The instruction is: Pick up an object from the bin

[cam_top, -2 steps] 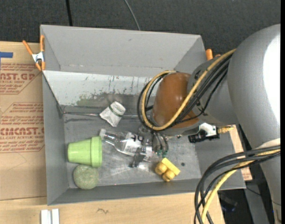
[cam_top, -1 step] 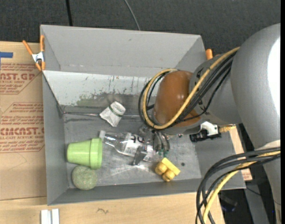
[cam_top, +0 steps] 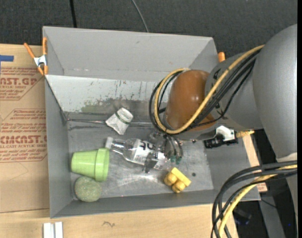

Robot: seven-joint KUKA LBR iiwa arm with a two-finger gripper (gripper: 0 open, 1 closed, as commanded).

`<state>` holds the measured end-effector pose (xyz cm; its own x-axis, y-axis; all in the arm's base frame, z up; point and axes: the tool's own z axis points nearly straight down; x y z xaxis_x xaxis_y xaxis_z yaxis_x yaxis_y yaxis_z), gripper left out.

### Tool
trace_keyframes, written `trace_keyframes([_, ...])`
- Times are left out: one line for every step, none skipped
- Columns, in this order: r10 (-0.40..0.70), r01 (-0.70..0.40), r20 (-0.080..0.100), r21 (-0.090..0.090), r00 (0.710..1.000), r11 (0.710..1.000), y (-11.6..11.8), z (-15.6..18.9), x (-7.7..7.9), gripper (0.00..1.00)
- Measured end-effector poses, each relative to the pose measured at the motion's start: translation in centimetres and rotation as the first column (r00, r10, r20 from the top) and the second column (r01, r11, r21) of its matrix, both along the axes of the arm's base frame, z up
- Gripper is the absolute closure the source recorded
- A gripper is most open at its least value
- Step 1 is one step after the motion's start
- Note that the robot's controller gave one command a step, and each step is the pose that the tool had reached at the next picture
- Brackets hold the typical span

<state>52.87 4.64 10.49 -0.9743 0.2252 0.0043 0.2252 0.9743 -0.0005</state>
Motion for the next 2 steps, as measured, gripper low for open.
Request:
trace_keyframes([0.001, -0.001, 0.005, 0.001, 1.000, 1.000, 0.01, 1.65, 0.15, 1.00])
trace_keyframes([0.001, -0.001, 0.006, 0.001, 1.000, 1.000, 0.02, 2.62, 0.18, 1.00])
